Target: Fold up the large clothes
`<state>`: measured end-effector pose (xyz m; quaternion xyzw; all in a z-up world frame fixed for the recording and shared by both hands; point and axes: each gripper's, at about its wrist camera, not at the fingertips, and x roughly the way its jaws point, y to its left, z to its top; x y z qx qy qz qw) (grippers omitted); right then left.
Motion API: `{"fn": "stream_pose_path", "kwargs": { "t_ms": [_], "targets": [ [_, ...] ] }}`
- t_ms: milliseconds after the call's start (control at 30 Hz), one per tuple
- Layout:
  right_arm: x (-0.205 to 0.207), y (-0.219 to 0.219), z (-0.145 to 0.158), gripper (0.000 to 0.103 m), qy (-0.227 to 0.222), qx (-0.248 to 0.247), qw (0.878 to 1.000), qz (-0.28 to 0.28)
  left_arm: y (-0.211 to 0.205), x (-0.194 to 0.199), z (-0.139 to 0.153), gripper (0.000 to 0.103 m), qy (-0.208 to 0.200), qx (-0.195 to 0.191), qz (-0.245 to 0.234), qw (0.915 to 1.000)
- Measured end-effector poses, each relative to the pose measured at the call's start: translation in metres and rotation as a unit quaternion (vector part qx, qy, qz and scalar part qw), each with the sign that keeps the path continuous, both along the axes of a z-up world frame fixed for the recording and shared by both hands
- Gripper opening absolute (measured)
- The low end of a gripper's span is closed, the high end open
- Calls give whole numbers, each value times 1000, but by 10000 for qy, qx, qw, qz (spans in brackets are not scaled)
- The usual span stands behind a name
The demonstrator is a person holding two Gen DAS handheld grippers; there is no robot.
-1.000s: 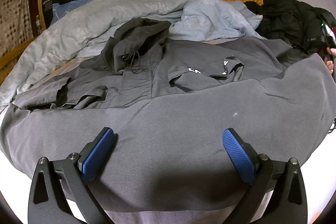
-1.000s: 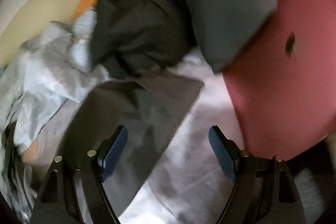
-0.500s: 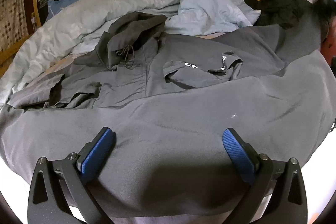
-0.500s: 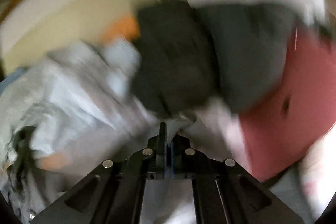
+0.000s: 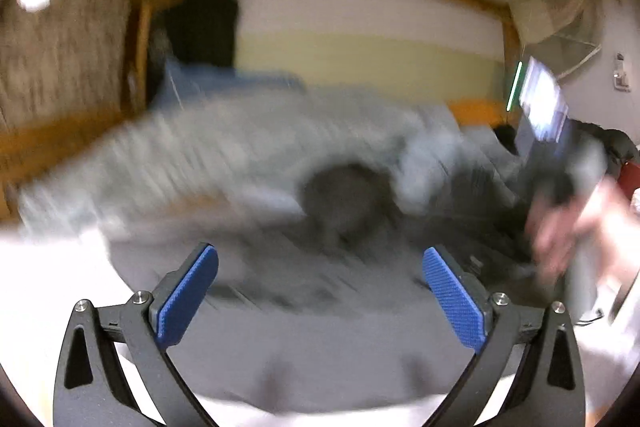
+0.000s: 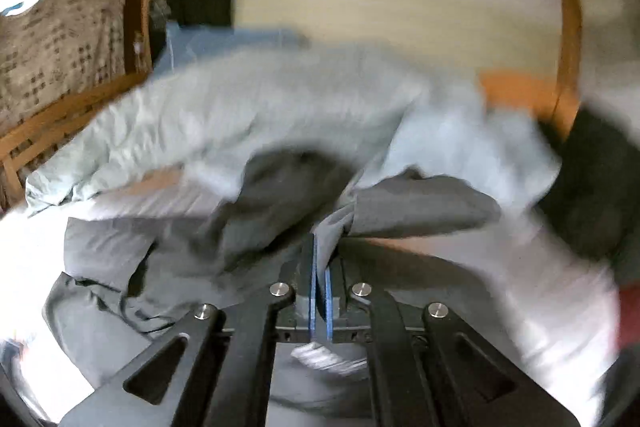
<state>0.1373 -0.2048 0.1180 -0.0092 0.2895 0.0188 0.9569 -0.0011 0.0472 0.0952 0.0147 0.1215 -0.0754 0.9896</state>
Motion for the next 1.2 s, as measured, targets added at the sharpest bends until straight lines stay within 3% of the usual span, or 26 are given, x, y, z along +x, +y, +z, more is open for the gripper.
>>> {"fn": "stream_pose_path", "kwargs": {
  "t_ms": [67, 133, 233, 300, 367, 433, 500, 633, 767, 867, 1000, 1100, 1167, 1200],
  "targets": [
    [24, 31, -57, 3, 641, -82, 9978, -153, 30, -2, 17, 103, -409, 514, 274, 9975],
    [32, 53, -85, 3, 700, -360, 9965, -268, 55, 3, 26, 103, -618, 864, 616, 9924],
    [37, 74, -100, 3, 573, -588, 9958, -404, 85, 15, 21, 103, -669, 502, 865, 9927],
    [43, 90, -99, 12, 658, -481, 9965, -179, 100, 30, 8, 103, -393, 57, 1046, 9937],
    [46, 106, -104, 49, 980, -236, 9943, 346, 106, 56, -2, 103, 233, -226, 1159, 9927],
    [39, 109, -111, 58, 1243, 49, 9901, 654, 106, 76, -9, 103, 680, -65, 1268, 9896],
    [28, 104, -113, 59, 1347, 281, 9879, 714, 110, 81, -17, 103, 867, 15, 1326, 9874],
    [1, 87, -106, 59, 1165, 671, 9834, 1215, 127, 72, -20, 103, 983, -419, 1205, 9869],
    [-28, 91, -89, 59, 895, 2, 9799, 1781, 138, 78, -25, 103, 1399, -544, 1315, 9799],
    [-25, 79, -79, 59, 891, 284, 9853, 1429, 151, 77, -28, 103, 1531, -885, 1294, 9757],
    [-10, 69, -66, 59, 717, 747, 9893, 1031, 164, 78, -29, 103, 1553, -1047, 1406, 9722],
    [11, 85, -78, 63, 1219, 685, 9806, 1376, 171, 81, -32, 103, 1619, -1114, 1492, 9691],
    [28, 114, -101, 63, 1827, 200, 9712, 1515, 171, 83, -35, 103, 1642, -1000, 1856, 9636],
    [30, 123, -105, 63, 1872, 31, 9706, 1511, 172, 84, -37, 103, 1669, -996, 1981, 9607]
  ]
}}
